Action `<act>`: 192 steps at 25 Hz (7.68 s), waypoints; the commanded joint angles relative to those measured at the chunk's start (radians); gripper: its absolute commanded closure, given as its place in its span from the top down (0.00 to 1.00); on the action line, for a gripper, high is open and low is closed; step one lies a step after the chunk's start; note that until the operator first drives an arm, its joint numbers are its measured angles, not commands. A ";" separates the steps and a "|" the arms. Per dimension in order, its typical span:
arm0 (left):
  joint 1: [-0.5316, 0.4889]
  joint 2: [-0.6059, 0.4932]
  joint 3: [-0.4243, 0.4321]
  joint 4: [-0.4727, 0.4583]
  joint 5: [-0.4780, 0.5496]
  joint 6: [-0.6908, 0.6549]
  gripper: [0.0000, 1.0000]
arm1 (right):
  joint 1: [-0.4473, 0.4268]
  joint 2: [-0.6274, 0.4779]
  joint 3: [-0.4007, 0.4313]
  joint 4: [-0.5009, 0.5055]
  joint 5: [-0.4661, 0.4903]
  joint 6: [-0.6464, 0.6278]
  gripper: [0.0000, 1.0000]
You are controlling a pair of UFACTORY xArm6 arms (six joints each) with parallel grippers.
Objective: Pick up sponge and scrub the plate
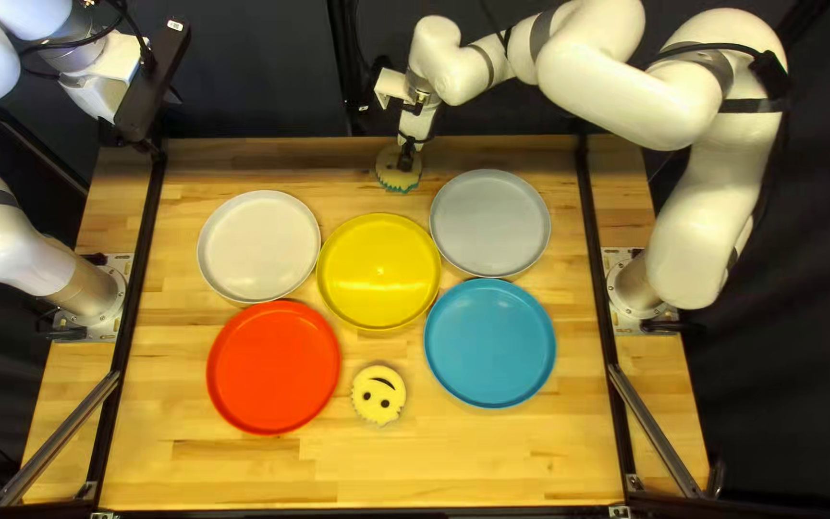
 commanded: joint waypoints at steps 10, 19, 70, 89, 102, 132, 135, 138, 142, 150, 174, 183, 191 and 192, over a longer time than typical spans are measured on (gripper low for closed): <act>0.000 0.000 0.000 0.000 0.000 0.000 1.00 | -0.004 0.027 -0.002 0.004 -0.004 -0.006 1.00; 0.000 0.000 0.000 0.000 0.000 0.000 1.00 | -0.009 0.029 -0.001 0.000 -0.006 -0.006 0.01; 0.000 0.000 0.000 0.000 0.000 0.000 1.00 | 0.117 -0.481 0.504 -0.228 -0.013 0.034 0.00; 0.000 0.000 0.000 0.000 0.000 0.000 1.00 | 0.031 -0.394 0.473 -0.270 -0.021 0.001 0.00; 0.000 0.000 0.000 0.000 0.000 0.000 1.00 | 0.152 -0.472 0.570 -0.292 -0.048 0.113 0.00; 0.000 0.000 0.000 0.000 0.000 0.000 1.00 | 0.031 -0.522 0.648 -0.297 -0.106 -0.015 0.00; 0.000 0.000 0.000 0.000 0.000 0.000 1.00 | 0.065 -0.590 0.721 -0.295 -0.125 -0.005 0.00; 0.000 0.000 0.000 0.000 0.000 0.000 1.00 | 0.079 -0.663 0.793 -0.276 -0.136 -0.028 0.00; 0.000 0.000 0.000 0.000 0.000 0.000 1.00 | 0.088 -0.730 0.853 -0.264 -0.137 -0.046 0.00; 0.000 0.000 0.000 0.000 0.000 0.000 1.00 | -0.033 -0.654 0.821 -0.221 -0.184 -0.214 0.00; 0.000 0.000 0.000 0.000 0.000 0.000 1.00 | -0.035 -0.760 0.896 -0.228 -0.175 -0.243 0.00; 0.000 0.000 0.000 0.000 0.000 0.000 1.00 | -0.024 -0.763 0.911 -0.242 -0.188 -0.246 0.00; 0.000 0.000 0.000 0.000 0.000 0.000 1.00 | -0.086 -0.613 0.778 -0.206 -0.212 -0.341 0.00; 0.000 0.000 0.000 0.000 0.000 0.000 1.00 | -0.089 -0.603 0.768 -0.204 -0.212 -0.346 0.00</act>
